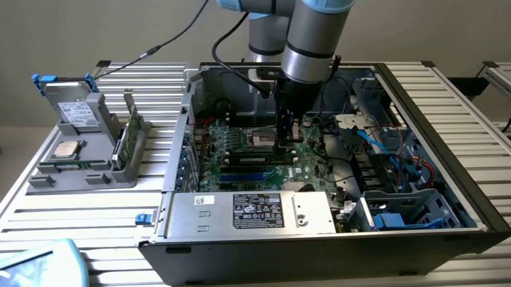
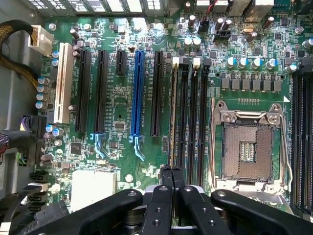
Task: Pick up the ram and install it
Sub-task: 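Press down the ram until it locks into place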
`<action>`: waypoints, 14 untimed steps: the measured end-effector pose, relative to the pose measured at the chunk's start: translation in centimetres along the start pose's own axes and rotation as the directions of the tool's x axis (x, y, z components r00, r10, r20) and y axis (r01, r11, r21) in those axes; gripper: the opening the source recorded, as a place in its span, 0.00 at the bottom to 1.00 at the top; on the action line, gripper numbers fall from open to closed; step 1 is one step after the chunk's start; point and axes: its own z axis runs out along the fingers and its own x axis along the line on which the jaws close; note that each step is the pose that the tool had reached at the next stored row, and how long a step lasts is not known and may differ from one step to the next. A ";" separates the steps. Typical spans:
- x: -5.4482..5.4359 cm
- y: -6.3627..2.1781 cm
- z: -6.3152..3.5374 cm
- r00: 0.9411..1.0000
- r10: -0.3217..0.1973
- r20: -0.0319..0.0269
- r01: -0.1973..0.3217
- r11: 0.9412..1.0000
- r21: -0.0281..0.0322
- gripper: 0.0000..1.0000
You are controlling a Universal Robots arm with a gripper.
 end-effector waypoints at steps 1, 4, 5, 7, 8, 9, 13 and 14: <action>0.0 0.00 0.02 1.000 0.000 0.000 0.000 1.000 0.000 0.10; 0.0 -0.02 0.15 1.000 0.000 0.000 0.000 1.000 0.000 0.10; 0.0 -0.03 0.20 1.000 0.000 0.000 0.000 1.000 0.000 0.10; 0.0 -0.03 0.22 1.000 0.000 -0.001 0.000 1.000 0.000 0.10; 0.0 -0.03 0.22 1.000 0.000 -0.001 0.000 1.000 0.000 0.10; 0.0 -0.03 0.24 1.000 0.000 -0.001 0.000 1.000 0.000 0.10; 0.0 -0.05 0.39 1.000 0.001 -0.004 -0.001 1.000 0.000 0.10; 0.0 -0.05 0.39 1.000 0.001 -0.005 -0.001 1.000 0.000 0.10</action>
